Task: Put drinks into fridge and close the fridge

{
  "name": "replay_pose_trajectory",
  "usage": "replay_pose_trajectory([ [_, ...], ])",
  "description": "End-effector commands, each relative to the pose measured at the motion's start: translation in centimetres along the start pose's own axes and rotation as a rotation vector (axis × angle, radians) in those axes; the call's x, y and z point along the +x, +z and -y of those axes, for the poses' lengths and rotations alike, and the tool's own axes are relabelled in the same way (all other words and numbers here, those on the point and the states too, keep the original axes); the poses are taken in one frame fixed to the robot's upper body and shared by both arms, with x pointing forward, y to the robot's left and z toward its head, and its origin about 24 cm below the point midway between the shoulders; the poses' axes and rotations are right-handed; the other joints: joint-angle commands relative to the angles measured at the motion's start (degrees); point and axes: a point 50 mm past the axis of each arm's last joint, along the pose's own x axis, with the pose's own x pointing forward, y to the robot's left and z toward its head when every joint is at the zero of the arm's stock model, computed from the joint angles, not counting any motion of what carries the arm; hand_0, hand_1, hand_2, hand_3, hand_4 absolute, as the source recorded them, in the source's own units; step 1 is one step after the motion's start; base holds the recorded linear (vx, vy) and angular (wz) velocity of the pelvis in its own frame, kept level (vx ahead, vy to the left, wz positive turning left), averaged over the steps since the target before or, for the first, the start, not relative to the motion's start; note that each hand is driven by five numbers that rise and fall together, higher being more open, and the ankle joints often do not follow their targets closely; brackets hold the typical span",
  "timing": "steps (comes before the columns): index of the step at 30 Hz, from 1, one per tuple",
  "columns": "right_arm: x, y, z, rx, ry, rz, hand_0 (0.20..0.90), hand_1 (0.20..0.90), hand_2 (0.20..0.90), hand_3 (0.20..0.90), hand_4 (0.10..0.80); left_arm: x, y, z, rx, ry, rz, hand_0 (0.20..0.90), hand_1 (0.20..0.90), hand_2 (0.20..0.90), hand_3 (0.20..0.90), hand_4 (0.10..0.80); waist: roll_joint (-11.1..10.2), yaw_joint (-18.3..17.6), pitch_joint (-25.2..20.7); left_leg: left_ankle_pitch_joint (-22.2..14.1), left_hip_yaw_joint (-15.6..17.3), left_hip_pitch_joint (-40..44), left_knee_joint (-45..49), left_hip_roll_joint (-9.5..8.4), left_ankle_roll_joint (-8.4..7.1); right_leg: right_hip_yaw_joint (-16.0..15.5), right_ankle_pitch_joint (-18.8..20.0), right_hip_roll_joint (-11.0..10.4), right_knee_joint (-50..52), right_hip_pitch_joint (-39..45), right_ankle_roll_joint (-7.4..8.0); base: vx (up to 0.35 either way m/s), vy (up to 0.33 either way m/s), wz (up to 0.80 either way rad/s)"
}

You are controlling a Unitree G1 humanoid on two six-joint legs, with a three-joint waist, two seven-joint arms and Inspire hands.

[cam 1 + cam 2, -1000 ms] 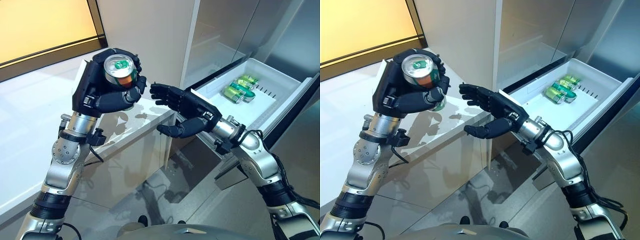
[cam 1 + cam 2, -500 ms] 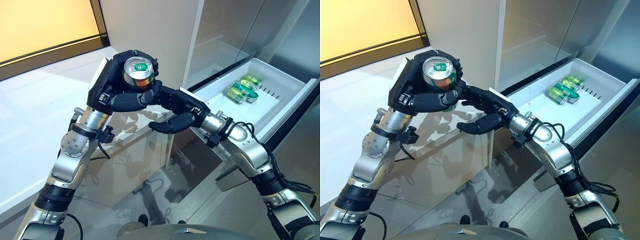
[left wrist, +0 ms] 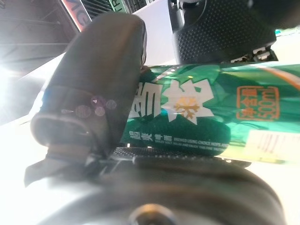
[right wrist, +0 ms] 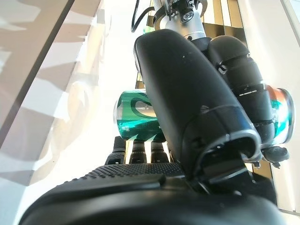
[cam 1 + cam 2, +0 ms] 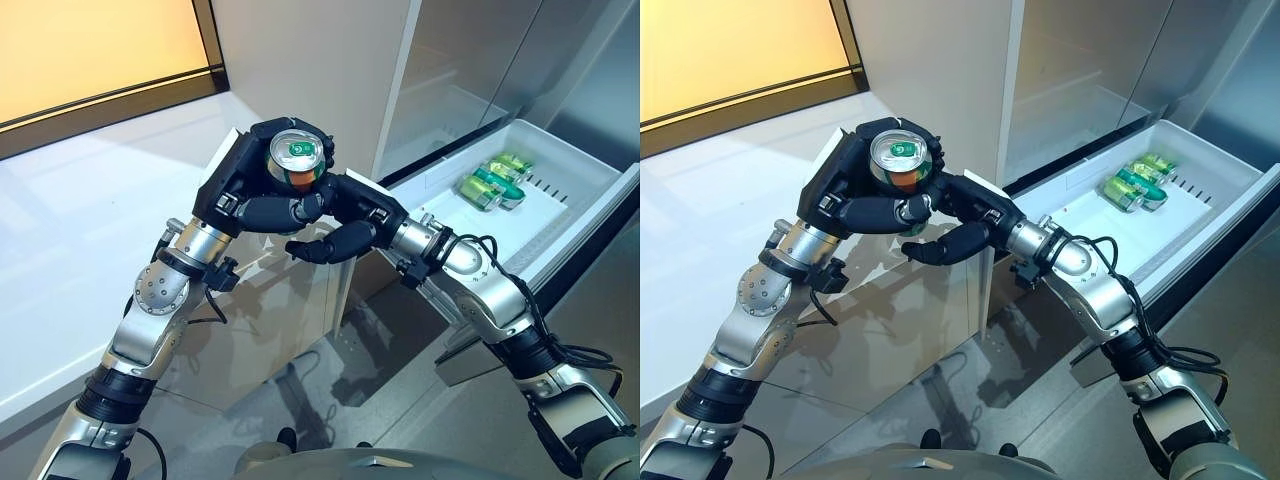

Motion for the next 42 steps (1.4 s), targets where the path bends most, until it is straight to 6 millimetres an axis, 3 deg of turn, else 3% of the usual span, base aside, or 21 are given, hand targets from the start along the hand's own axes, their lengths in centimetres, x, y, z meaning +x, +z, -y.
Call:
replay_pose_trajectory([
  [1,3.0,5.8,0.0,-0.089,0.047,0.253,0.834,0.834,0.834,0.823,0.723,4.3,5.9,0.5,-0.035,-0.070,0.370,0.300,0.300,0.300,0.200,0.100,0.1,-0.2,-6.2,-4.9,-2.5,-0.7,0.0,-2.32,0.42,-0.5,-0.8,-0.6,0.7,-0.6,3.17,0.000,0.000,0.00],
  [2,3.2,5.8,-0.1,-0.083,0.050,0.255,0.392,0.392,0.392,0.307,0.207,4.3,5.8,0.6,-0.045,-0.070,0.368,0.300,0.300,0.300,0.200,0.100,0.1,-0.1,-6.3,-5.5,-2.6,-0.4,0.0,-2.27,0.42,-0.4,-1.2,-0.5,0.6,-0.2,3.18,0.000,0.000,0.00],
  [3,3.2,5.8,-0.1,-0.084,0.050,0.256,0.392,0.392,0.392,0.307,0.207,4.3,5.8,0.6,-0.046,-0.070,0.369,0.300,0.300,0.300,0.200,0.100,0.1,-0.1,-6.3,-4.9,-2.5,-0.6,0.0,-2.33,0.45,-0.5,-0.8,-0.6,0.7,-0.5,3.15,0.046,0.000,0.00],
  [4,3.3,5.8,-0.2,-0.081,0.052,0.254,0.300,0.300,0.300,0.200,0.100,4.3,5.7,0.7,-0.051,-0.071,0.368,0.300,0.300,0.300,0.200,0.100,0.2,0.0,-6.4,-5.4,-2.6,-0.4,0.0,-2.28,0.44,-0.5,-1.2,-0.5,0.6,-0.2,3.16,0.000,0.000,0.00],
  [23,3.5,6.3,-0.2,-0.080,0.031,0.285,0.300,0.300,0.300,0.200,0.100,4.4,5.9,0.7,-0.072,-0.069,0.381,0.300,0.300,0.300,0.200,0.100,0.0,0.1,-6.3,-4.8,-2.8,-0.7,0.0,-2.40,0.51,-0.6,-0.7,-0.6,0.7,-0.6,3.07,0.001,0.000,0.00],
  [24,3.5,6.4,-0.1,-0.080,0.026,0.288,0.300,0.300,0.300,0.200,0.100,4.4,5.9,0.7,-0.070,-0.071,0.380,0.404,0.404,0.404,0.321,0.221,0.0,0.1,-6.3,-4.9,-2.8,-0.7,0.0,-2.40,0.54,-0.6,-0.7,-0.6,0.7,-0.6,3.05,-0.030,-0.001,0.01],
  [25,3.5,6.4,-0.1,-0.079,0.022,0.289,0.300,0.300,0.300,0.200,0.100,4.4,5.9,0.7,-0.067,-0.072,0.379,0.573,0.573,0.573,0.518,0.418,0.0,0.1,-6.3,-4.9,-2.8,-0.7,0.0,-2.38,0.54,-0.6,-0.7,-0.5,0.7,-0.6,3.05,0.000,0.000,0.00],
  [26,3.5,6.5,-0.1,-0.078,0.019,0.292,0.300,0.300,0.300,0.200,0.100,4.4,5.9,0.7,-0.065,-0.072,0.378,0.780,0.780,0.780,0.760,0.660,0.0,0.1,-6.4,-4.9,-2.8,-0.7,0.0,-2.38,0.54,-0.6,-0.7,-0.5,0.7,-0.6,3.04,0.000,0.000,0.00],
  [27,3.5,6.6,0.0,-0.078,0.016,0.295,0.300,0.300,0.300,0.200,0.100,4.4,5.9,0.7,-0.061,-0.071,0.379,0.900,0.900,0.900,0.900,0.800,0.0,0.1,-6.4,-4.8,-2.8,-0.7,0.0,-2.39,0.54,-0.5,-0.7,-0.5,0.7,-0.6,3.04,0.000,0.000,0.00],
  [42,1.8,9.5,1.8,-0.137,-0.203,0.480,0.300,0.300,0.300,0.200,0.100,3.7,6.8,-1.4,0.048,0.039,0.409,0.900,0.900,0.900,0.900,0.800,0.3,0.0,-6.6,-4.8,-2.8,-0.9,0.0,-2.32,0.59,-0.1,-0.7,-0.3,0.6,-0.8,2.88,0.000,0.000,0.00],
])
